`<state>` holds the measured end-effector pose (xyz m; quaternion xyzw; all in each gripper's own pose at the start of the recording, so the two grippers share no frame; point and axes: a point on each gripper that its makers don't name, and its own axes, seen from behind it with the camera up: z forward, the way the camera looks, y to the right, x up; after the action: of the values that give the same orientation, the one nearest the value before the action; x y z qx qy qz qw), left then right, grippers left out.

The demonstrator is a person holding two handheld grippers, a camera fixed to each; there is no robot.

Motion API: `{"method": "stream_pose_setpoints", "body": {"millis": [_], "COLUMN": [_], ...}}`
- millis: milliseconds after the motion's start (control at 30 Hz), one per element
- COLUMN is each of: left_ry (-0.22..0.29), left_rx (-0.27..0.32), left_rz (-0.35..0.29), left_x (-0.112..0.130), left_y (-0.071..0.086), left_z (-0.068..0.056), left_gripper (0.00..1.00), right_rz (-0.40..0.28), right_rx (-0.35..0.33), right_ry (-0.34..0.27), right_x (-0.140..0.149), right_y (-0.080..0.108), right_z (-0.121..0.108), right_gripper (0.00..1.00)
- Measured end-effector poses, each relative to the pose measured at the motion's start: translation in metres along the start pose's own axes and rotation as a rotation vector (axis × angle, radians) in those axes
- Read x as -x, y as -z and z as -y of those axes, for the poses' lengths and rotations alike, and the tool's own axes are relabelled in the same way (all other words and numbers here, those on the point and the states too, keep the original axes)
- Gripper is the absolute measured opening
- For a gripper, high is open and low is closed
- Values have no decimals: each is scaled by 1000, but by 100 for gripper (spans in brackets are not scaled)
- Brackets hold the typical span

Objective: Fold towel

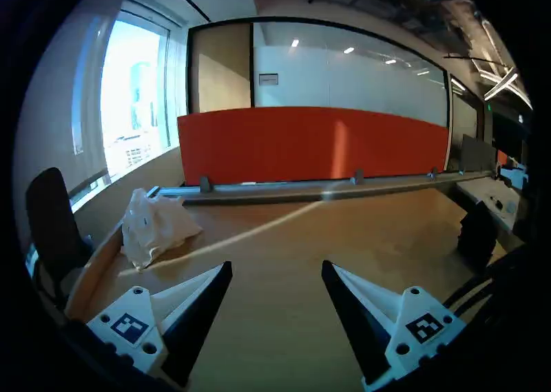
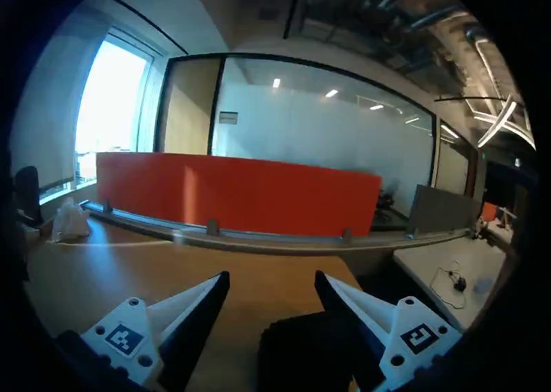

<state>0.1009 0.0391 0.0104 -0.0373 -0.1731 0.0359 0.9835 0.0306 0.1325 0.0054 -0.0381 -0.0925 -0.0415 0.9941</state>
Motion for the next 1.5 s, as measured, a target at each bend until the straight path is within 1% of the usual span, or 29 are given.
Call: {"method": "stream_pose_setpoints", "body": {"millis": [100, 200, 467, 700, 900, 1000, 1200, 1400, 1500], "left_ry": [8, 14, 38, 51, 71, 66, 50, 44, 35], "left_rx": [-21, -37, -40, -43, -33, -37, -35, -38, -46], "left_rz": [-53, -85, -142, -182, -222, -244, -268, -277, -270], "left_x": [-21, -36, -62, -81, -99, -108, -117, -116, -112], "left_y": [-1, -3, -1, 2, 6, 9, 10, 9, 7], "left_z": [7, 12, 15, 16, 16, 18, 18, 21, 22], "left_gripper": [97, 97, 97, 97, 97, 97, 97, 96, 97], "right_rz": [-23, -43, -88, -121, -144, -153, -154, -152, -150], "right_rx": [-3, -6, -19, -53, -58, -62, -75, -81, -79], "right_ry": [-16, -26, -26, -46, -59, -64, -61, -59, -61], "right_x": [-10, -18, -41, -59, -73, -80, -84, -84, -86], "right_y": [1, 1, 5, 8, 8, 10, 10, 7, 6], "right_z": [4, 10, 31, 64, 89, 100, 118, 128, 131], "right_gripper": [96, 96, 96, 96, 96, 96, 96, 96, 96]}}
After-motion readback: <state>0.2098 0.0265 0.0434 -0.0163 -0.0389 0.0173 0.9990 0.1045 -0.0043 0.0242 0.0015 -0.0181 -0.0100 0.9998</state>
